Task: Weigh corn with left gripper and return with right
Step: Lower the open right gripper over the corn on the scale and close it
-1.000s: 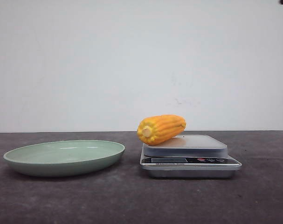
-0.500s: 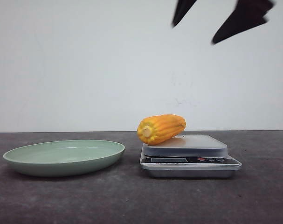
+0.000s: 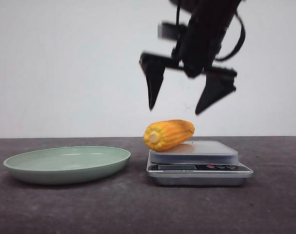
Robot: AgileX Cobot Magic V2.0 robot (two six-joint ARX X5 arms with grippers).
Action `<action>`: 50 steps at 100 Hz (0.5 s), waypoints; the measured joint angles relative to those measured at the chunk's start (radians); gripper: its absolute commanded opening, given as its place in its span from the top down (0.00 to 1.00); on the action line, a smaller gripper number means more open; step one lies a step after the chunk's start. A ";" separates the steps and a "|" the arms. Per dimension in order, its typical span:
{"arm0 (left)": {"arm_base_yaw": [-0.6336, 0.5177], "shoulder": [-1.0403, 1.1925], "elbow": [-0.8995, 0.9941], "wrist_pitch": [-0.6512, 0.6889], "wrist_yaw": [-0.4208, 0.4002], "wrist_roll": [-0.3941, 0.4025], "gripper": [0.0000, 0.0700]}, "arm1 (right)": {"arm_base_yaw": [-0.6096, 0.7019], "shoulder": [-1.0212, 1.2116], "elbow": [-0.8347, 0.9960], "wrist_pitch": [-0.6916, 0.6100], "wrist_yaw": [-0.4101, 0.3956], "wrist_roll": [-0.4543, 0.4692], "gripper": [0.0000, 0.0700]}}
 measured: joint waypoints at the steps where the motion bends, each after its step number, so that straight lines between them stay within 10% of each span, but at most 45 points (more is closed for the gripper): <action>1: 0.000 0.000 0.000 0.000 0.002 0.001 0.27 | 0.000 0.004 0.000 0.000 0.000 0.002 0.01; 38: 0.000 0.000 0.000 0.000 0.016 0.044 0.27 | 0.008 0.039 0.004 -0.046 -0.002 0.053 0.27; 50: 0.000 0.000 0.000 0.000 0.016 0.053 0.27 | 0.010 0.039 0.010 -0.068 0.000 0.064 0.52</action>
